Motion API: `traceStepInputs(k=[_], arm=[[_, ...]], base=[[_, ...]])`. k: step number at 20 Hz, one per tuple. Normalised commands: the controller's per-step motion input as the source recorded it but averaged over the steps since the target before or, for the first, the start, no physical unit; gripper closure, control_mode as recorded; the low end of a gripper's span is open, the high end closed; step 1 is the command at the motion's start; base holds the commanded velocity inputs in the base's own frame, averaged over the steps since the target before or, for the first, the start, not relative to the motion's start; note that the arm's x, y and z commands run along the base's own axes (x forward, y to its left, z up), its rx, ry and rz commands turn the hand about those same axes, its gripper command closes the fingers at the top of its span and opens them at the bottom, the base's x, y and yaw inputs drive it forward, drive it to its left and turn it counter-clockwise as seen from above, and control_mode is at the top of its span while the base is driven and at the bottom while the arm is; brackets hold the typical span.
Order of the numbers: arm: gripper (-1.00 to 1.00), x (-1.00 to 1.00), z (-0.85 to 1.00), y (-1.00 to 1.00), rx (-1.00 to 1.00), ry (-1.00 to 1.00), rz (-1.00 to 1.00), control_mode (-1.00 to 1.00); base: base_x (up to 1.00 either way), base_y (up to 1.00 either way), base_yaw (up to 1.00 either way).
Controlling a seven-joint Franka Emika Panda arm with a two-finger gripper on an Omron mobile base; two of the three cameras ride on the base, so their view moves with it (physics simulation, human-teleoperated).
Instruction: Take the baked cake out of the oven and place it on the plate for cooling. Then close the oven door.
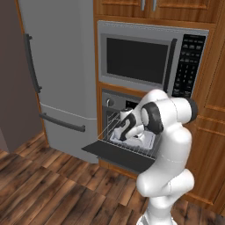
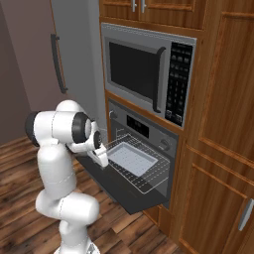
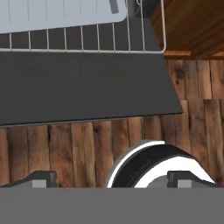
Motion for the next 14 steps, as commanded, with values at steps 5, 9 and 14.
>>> traceStepInputs(k=[5,9,14], arm=[[-1.0,0.0,-0.54,0.0,0.0,-0.05,-0.13,-1.0],[-1.0,0.0,-0.47,0.0,0.0,-0.12,-0.11,-1.0],[-1.0,0.17,-0.43,0.0,0.0,-0.21,-0.05,-1.0]], base=[[0.0,0.0,0.0],[0.0,0.0,0.0],[0.0,0.0,0.0]])
